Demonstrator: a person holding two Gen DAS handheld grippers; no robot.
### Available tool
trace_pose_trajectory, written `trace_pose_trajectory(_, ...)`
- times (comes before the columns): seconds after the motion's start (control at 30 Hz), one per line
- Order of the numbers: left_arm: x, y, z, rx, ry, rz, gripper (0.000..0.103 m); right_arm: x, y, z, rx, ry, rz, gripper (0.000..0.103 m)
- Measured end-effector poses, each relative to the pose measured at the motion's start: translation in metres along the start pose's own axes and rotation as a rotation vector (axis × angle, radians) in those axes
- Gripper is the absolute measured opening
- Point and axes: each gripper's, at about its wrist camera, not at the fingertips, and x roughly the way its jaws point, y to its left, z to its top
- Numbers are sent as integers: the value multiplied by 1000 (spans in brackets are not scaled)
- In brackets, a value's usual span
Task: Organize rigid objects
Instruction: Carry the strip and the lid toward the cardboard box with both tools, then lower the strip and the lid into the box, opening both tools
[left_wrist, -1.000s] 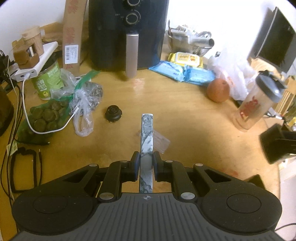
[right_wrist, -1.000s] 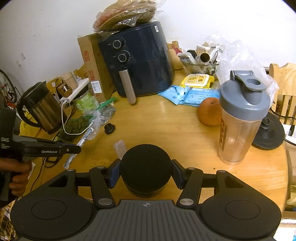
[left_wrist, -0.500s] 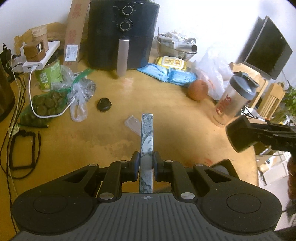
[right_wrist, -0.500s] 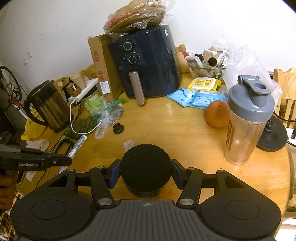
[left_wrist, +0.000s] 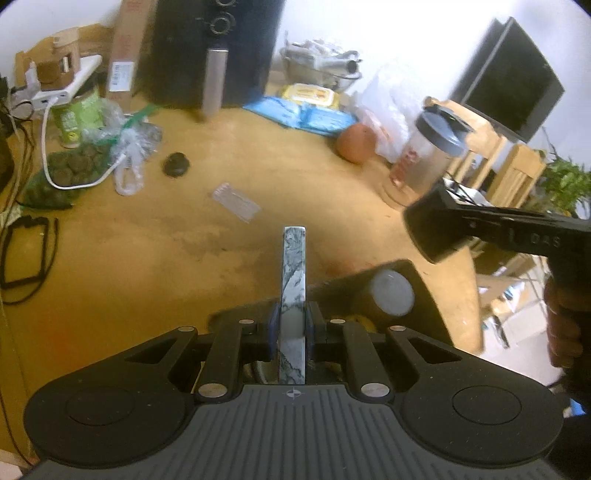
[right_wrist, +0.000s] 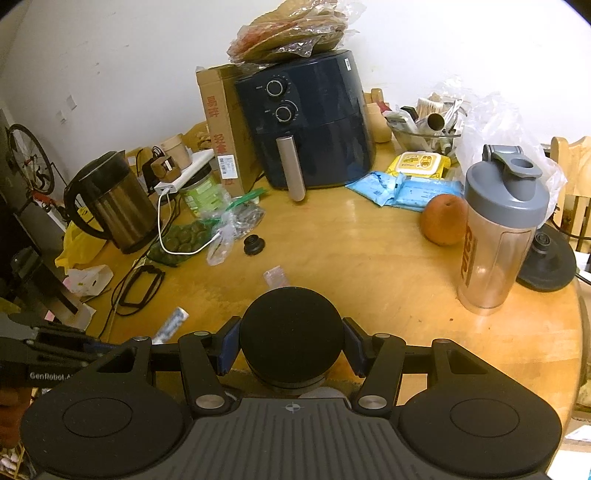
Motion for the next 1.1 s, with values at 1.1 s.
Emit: trace_pose_trajectory(1.1,-20,-2,-64,-73,20,168,34,-17,37,-40,-39,57,75,60)
